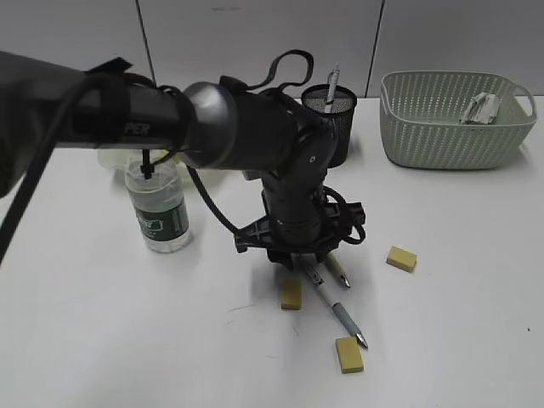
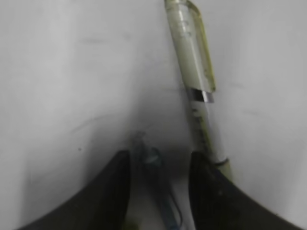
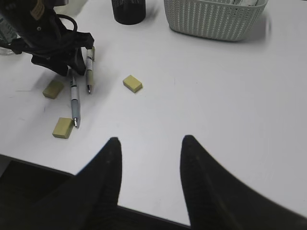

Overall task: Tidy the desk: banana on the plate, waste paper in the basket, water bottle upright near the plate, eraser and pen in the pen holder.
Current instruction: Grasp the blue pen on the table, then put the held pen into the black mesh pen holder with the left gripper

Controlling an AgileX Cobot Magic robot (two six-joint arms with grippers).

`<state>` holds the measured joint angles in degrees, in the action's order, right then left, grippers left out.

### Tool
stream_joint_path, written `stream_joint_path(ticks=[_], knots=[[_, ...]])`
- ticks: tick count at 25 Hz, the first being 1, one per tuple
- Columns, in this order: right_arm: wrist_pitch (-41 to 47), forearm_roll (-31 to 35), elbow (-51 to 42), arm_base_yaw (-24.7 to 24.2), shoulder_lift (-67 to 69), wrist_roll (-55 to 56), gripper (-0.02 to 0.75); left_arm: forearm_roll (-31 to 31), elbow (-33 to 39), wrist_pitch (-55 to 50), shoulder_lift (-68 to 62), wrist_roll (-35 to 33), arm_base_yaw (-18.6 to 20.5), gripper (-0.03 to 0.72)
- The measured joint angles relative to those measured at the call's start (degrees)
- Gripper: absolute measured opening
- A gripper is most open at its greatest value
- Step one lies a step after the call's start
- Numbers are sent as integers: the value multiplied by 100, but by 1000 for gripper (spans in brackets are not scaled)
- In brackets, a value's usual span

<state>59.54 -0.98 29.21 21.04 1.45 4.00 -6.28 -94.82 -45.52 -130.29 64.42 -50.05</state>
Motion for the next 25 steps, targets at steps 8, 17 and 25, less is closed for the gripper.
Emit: stream_joint_path(ticks=[8,17,25], knots=[[0,0,0,0,0,0,330,-22,-30,283,-37,42,-12,74],[0,0,0,0,0,0,326,-1247,-5,1597,720,209,-6,74],[0,0,0,0,0,0,309,-5359,-257,4476,1249,227,511,74]])
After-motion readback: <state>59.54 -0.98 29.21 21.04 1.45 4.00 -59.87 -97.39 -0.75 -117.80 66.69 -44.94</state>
